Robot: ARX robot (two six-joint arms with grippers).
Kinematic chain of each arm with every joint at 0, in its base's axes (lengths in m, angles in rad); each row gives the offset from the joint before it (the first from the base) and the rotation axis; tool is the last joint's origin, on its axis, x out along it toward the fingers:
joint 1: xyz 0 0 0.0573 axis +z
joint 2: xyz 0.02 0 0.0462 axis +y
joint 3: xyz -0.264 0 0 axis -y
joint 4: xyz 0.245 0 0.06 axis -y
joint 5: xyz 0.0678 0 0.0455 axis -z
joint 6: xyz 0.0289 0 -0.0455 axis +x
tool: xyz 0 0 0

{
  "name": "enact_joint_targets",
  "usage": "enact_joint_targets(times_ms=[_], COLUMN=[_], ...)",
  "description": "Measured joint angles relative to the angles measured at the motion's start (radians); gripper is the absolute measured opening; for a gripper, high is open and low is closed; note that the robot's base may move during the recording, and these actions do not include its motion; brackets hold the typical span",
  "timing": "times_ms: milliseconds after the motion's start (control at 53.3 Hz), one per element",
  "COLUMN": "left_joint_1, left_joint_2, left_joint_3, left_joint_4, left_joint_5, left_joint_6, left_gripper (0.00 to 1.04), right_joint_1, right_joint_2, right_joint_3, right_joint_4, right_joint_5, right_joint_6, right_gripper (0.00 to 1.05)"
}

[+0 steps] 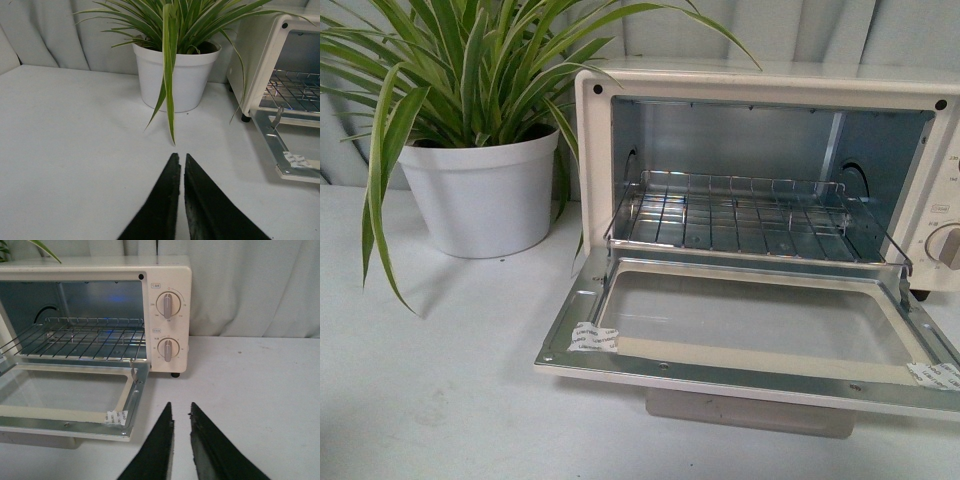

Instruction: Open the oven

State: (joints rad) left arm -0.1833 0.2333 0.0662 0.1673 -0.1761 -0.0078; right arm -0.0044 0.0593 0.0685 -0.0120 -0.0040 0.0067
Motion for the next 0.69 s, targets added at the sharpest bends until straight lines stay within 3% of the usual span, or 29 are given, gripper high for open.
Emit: enact_joint_targets(times_ms=[56, 113, 206, 281, 694], left_joint_1=[0.022, 0.040, 0.141, 0.175, 0.180], left_joint_2=[-0.017, -0.031, -0.137, -0.183, -0.229], left_joint_3=[-0.007, -0.013, -0.020, -0.025, -0.053], left_joint_4=[-0.010, -0.018, -0.147, -0.167, -0.169], left_joint_5=[0.023, 0.042, 0.161, 0.161, 0.173], left_joint_6=[0.002, 0.001, 0.003, 0.003, 0.003], left_gripper=[0.04, 0.04, 0.04, 0.04, 0.04], right_joint_1=[0.000, 0.000, 0.000, 0.001, 0.001], right_joint_2=[-0.005, -0.009, -0.015, -0.029, -0.055], right_joint_3=[-0.006, -0.013, -0.019, -0.032, -0.061], right_joint_4=[0.000, 0.002, 0.002, 0.007, 0.008], right_joint_5=[0.000, 0.000, 0.000, 0.004, 0.003], right_joint_6=[-0.001, -0.003, -0.003, -0.003, -0.003], right_gripper=[0.01, 0.01, 0.01, 0.01, 0.01])
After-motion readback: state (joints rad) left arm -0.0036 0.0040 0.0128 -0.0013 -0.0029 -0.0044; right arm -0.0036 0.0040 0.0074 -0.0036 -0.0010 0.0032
